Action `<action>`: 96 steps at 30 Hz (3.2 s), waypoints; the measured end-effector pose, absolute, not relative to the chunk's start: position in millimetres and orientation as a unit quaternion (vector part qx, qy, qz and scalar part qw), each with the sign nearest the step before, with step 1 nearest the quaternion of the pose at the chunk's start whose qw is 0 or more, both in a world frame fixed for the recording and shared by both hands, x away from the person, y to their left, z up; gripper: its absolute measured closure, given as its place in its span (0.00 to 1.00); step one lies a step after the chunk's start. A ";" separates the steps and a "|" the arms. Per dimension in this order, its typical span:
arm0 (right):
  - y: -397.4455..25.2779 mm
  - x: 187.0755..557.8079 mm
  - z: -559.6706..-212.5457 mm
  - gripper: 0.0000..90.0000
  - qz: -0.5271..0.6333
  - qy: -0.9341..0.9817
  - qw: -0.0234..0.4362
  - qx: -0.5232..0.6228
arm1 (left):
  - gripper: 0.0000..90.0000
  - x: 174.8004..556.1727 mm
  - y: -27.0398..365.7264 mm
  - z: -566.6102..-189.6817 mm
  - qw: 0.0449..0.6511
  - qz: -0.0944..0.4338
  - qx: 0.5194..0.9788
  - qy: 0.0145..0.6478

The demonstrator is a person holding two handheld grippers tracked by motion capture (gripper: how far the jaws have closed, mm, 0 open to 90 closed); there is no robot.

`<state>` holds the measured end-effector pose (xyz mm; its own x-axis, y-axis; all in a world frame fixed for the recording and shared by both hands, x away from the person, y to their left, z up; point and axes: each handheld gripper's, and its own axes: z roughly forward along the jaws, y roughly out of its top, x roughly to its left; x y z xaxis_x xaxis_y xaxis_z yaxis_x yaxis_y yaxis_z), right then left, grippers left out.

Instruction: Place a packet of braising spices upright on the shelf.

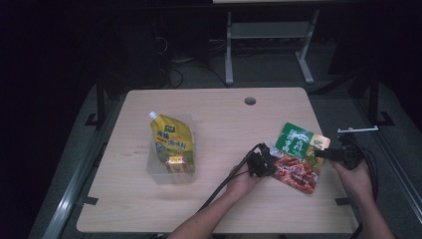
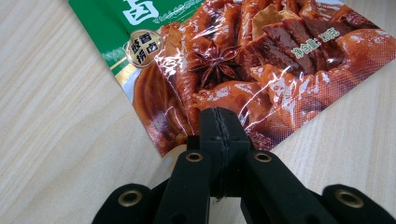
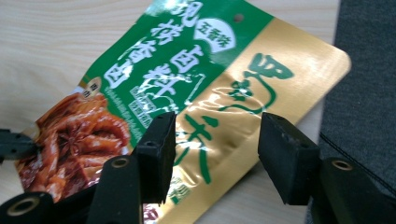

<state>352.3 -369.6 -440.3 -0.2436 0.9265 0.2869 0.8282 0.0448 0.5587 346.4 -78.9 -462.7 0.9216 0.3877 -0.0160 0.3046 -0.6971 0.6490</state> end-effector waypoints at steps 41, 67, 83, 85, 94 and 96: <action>-387.6 360.9 -460.9 0.58 0.340 0.673 0.027 0.656 | 0.99 344.6 -80.0 -463.0 0.336 0.068 0.922 0.181; -363.6 373.6 -472.6 0.96 0.375 0.705 -0.073 0.598 | 0.99 342.7 -83.3 -463.8 0.341 0.072 0.920 0.178; -345.6 365.0 -436.3 1.00 0.404 0.735 -0.023 0.545 | 0.90 334.6 -66.8 -447.1 0.366 0.068 0.910 0.180; -342.2 362.8 -429.2 1.00 0.410 0.742 -0.013 0.530 | 0.88 332.7 -62.2 -443.8 0.372 0.067 0.908 0.181; -321.2 348.0 -394.2 1.00 0.442 0.771 0.019 0.458 | 0.76 313.5 -37.1 -434.1 0.400 0.057 0.897 0.177; -315.8 344.7 -387.4 1.00 0.447 0.777 0.026 0.442 | 0.73 308.3 -32.3 -432.5 0.405 0.060 0.896 0.171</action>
